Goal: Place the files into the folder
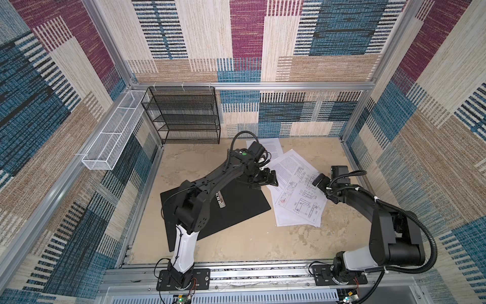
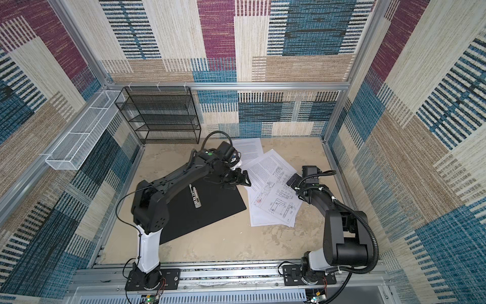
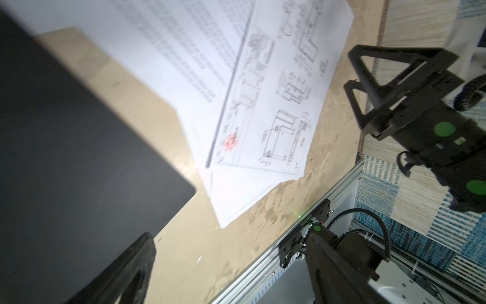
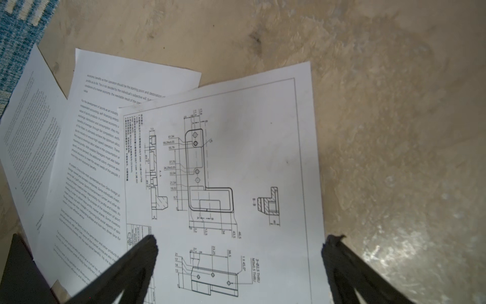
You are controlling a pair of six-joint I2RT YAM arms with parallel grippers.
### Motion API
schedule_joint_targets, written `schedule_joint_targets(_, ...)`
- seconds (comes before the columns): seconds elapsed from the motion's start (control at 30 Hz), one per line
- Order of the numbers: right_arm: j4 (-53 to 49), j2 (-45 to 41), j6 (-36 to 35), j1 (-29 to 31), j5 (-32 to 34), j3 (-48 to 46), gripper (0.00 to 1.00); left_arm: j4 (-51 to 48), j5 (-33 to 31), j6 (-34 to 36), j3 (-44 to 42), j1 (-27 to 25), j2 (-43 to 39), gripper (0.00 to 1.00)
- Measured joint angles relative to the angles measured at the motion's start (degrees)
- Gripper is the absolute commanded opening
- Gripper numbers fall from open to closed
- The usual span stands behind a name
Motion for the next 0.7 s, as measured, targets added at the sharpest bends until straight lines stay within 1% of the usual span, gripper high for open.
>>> schedule_joint_targets(0.17,0.44,0.63,0.00,-3.13,-1.31,-0.09,1.00,0.42,4.09,0.02,13.35,-4.70,13.05,0.89)
schedule_joint_targets(0.3,1.38,1.49,-0.02,-4.07,-4.02,-0.57,1.00,0.15,6.47,-0.07,18.95,-7.13,20.06,0.89)
schedule_joint_targets(0.43,3.06,3.10,0.00,-4.74,-6.21,-1.70,1.00,-0.04,7.61,-0.20,18.91,-8.17,21.70,0.89)
schedule_joint_targets(0.57,6.56,3.85,-0.02,-5.68,-8.22,-3.39,1.00,0.11,7.69,-0.17,15.80,-7.96,21.90,0.89)
schedule_joint_targets(0.6,7.74,4.00,-0.02,-6.01,-8.90,-3.65,1.00,0.76,8.90,-0.17,15.13,-7.74,21.90,0.89)
schedule_joint_targets(0.7,10.29,3.80,-0.11,-6.29,-9.90,-4.85,1.00,2.23,9.07,-0.15,13.05,-7.69,21.31,0.89)
